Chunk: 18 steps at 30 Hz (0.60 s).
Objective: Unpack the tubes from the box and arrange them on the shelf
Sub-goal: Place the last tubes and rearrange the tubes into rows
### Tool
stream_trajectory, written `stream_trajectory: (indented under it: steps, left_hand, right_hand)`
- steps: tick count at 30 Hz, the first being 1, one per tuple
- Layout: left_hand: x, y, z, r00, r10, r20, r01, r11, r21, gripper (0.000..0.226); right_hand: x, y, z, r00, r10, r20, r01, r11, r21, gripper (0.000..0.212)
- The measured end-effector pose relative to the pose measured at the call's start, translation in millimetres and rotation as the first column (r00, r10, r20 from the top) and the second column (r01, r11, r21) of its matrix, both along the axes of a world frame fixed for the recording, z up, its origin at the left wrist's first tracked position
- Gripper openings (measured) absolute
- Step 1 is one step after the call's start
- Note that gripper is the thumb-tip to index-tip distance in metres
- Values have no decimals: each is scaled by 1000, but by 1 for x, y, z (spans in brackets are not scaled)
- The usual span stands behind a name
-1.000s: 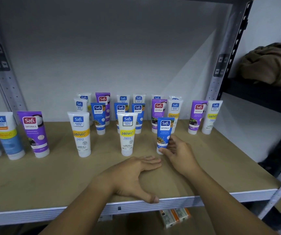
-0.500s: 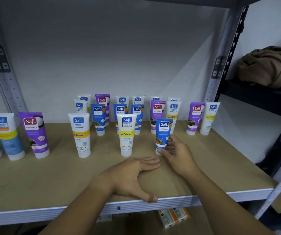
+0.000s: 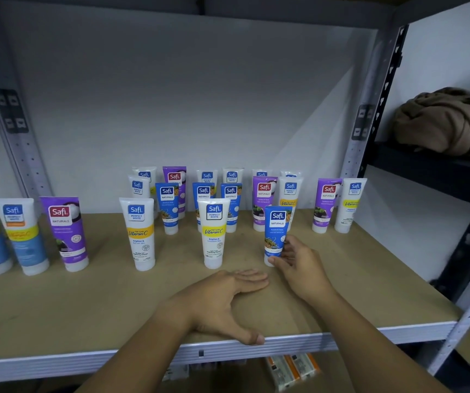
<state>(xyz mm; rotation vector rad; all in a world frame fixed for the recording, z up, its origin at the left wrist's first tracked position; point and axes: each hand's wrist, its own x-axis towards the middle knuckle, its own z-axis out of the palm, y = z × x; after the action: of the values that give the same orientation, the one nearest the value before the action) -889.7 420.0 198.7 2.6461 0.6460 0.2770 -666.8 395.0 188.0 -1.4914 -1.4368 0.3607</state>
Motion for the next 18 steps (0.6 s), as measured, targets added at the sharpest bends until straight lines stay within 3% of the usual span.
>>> stream_trajectory:
  steps: [18]
  left_hand:
    - [-1,1,1,1000,-2,8,2,1000,-6,104]
  right_hand:
    - [0,-4,3,999,-31,12,31,999,-17,41]
